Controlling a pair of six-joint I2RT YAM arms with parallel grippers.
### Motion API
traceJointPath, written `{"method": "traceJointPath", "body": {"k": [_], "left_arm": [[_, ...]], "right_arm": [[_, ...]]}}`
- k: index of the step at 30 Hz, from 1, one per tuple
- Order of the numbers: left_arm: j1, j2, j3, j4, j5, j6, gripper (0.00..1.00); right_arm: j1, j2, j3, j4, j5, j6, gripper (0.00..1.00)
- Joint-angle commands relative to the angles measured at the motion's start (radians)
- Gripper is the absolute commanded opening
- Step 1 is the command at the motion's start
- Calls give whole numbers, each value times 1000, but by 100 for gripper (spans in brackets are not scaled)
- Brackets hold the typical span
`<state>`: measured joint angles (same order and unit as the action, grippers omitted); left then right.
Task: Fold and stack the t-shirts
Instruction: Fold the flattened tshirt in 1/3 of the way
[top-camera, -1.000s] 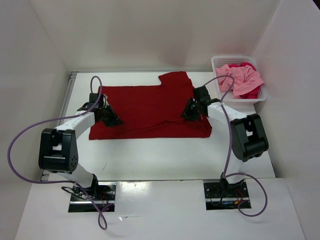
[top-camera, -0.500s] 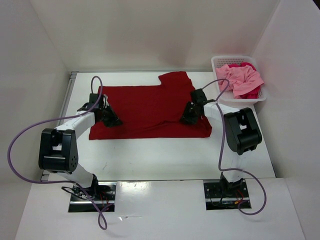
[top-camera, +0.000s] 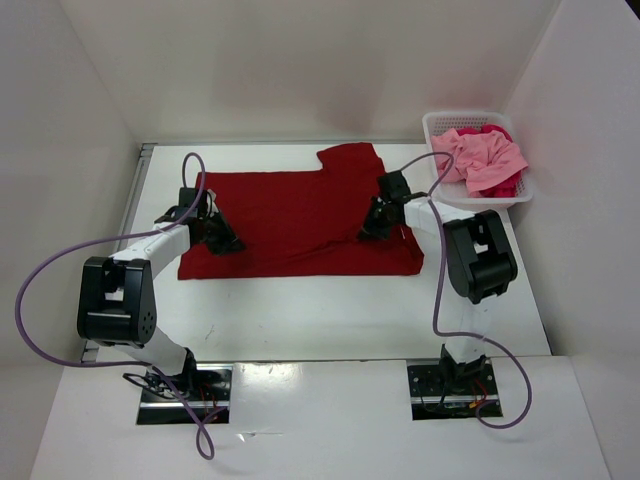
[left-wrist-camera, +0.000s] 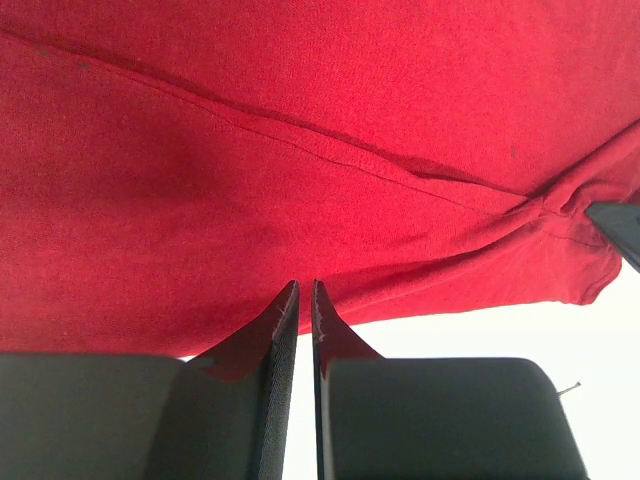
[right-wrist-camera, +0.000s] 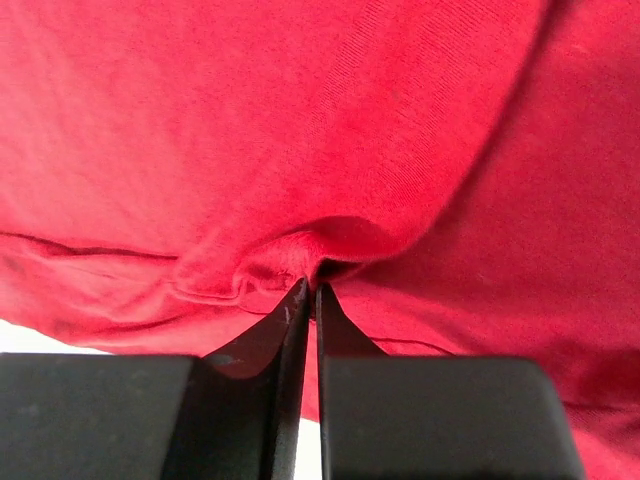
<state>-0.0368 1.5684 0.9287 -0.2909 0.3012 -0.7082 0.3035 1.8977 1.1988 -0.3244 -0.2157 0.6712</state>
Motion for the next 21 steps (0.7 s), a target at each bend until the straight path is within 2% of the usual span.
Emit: {"method": "traceJointPath", "body": {"k": [1, 14, 16, 17, 21], "left_arm": [[2, 4, -4, 19, 19, 13, 16], [2, 4, 36, 1, 19, 13, 16], [2, 4, 36, 1, 19, 13, 16], [2, 4, 36, 1, 19, 13, 16], [2, 4, 45, 1, 19, 4, 16]], "right_arm": [[5, 24, 85, 7, -39, -6, 8], [14, 199, 349, 5, -114, 51, 4], [25, 221, 373, -4, -114, 51, 11], [25, 221, 383, -4, -114, 51, 20], [25, 221, 407, 31, -138, 80, 20]]}}
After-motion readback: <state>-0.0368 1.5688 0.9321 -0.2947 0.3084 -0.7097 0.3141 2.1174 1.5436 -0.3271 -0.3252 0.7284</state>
